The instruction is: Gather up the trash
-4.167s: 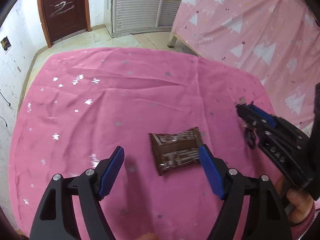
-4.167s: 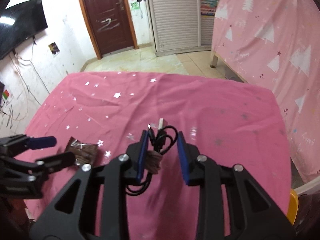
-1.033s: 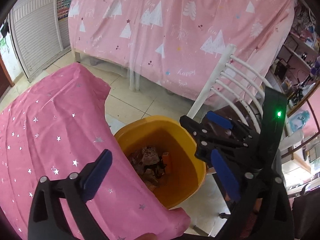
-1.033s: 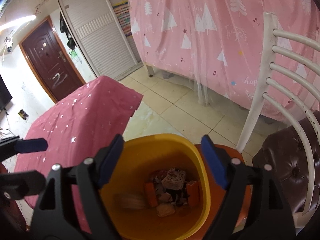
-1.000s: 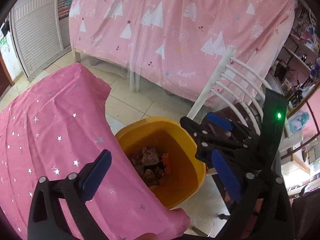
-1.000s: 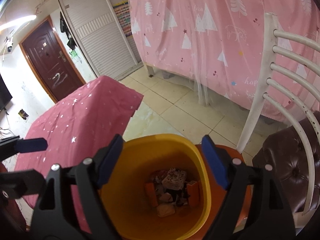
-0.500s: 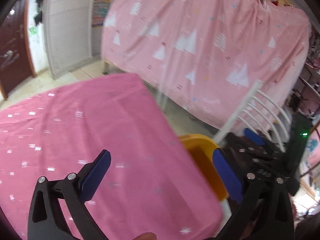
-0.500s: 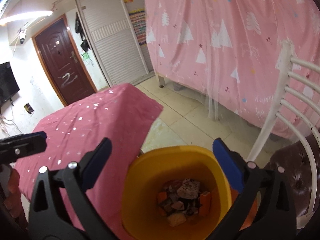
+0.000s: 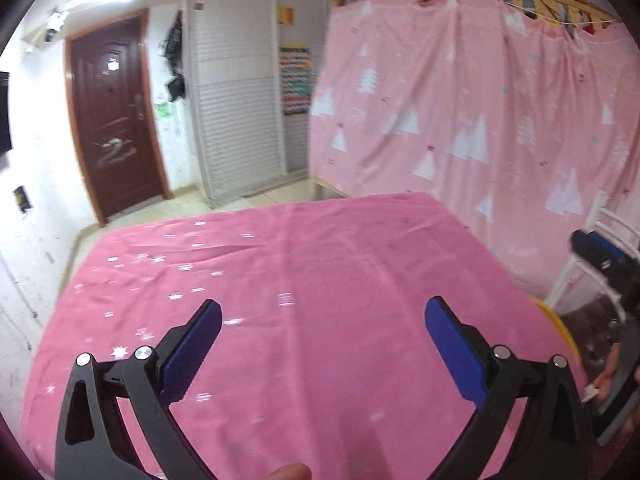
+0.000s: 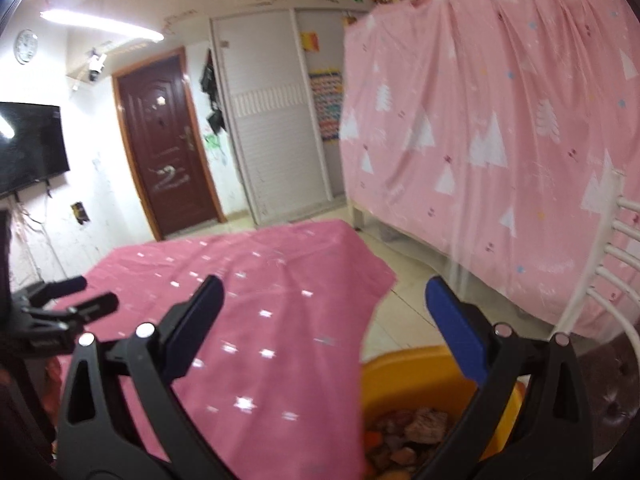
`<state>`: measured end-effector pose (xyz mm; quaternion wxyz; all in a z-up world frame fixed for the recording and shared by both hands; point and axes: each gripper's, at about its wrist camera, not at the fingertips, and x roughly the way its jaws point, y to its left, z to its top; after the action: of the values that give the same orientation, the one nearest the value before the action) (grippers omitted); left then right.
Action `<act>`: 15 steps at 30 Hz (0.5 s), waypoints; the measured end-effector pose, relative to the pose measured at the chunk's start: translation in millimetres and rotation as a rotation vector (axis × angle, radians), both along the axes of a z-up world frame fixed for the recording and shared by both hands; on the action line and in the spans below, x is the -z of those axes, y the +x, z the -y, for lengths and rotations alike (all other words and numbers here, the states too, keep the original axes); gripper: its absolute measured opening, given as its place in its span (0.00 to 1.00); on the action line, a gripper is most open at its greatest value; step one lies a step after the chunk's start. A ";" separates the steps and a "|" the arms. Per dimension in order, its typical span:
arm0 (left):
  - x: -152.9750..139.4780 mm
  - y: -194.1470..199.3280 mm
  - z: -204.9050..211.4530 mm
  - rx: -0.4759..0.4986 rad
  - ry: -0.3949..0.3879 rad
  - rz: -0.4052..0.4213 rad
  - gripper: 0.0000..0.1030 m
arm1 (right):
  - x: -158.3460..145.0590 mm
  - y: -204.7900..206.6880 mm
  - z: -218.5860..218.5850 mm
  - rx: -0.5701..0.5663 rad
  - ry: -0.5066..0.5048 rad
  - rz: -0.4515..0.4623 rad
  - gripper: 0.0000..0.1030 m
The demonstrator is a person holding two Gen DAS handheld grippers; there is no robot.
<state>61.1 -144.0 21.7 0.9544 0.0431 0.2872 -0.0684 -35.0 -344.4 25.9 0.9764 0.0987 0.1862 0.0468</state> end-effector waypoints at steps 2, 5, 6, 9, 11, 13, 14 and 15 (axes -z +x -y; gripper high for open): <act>1.9 -3.7 -14.8 -0.040 0.007 0.023 0.92 | -1.7 -1.1 -12.2 -0.035 0.013 0.017 0.94; 5.1 -8.6 -36.3 -0.088 0.023 0.040 0.92 | -4.4 -3.7 -37.1 -0.099 0.016 0.043 0.94; 6.1 -10.5 -45.8 -0.106 0.026 0.050 0.92 | -4.6 -5.4 -44.8 -0.117 0.014 0.053 0.94; 9.9 -16.8 -64.2 -0.140 0.018 0.069 0.92 | -4.0 -7.7 -70.6 -0.173 -0.002 0.068 0.94; 13.9 -20.0 -77.0 -0.165 0.008 0.072 0.92 | -2.6 -8.0 -86.3 -0.206 0.000 0.075 0.94; 18.0 -22.2 -87.6 -0.181 0.004 0.064 0.92 | -1.0 -9.6 -101.2 -0.228 -0.008 0.082 0.94; 20.6 -23.3 -93.1 -0.187 -0.003 0.062 0.92 | -0.3 -10.1 -108.0 -0.236 -0.022 0.088 0.94; 22.8 -23.9 -98.3 -0.196 -0.008 0.061 0.92 | 0.3 -10.8 -113.1 -0.237 -0.039 0.092 0.94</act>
<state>37.2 -45.7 -1.0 0.9650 0.0132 0.2606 0.0254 -45.8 -231.3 25.6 0.9733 0.0549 0.1526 0.1626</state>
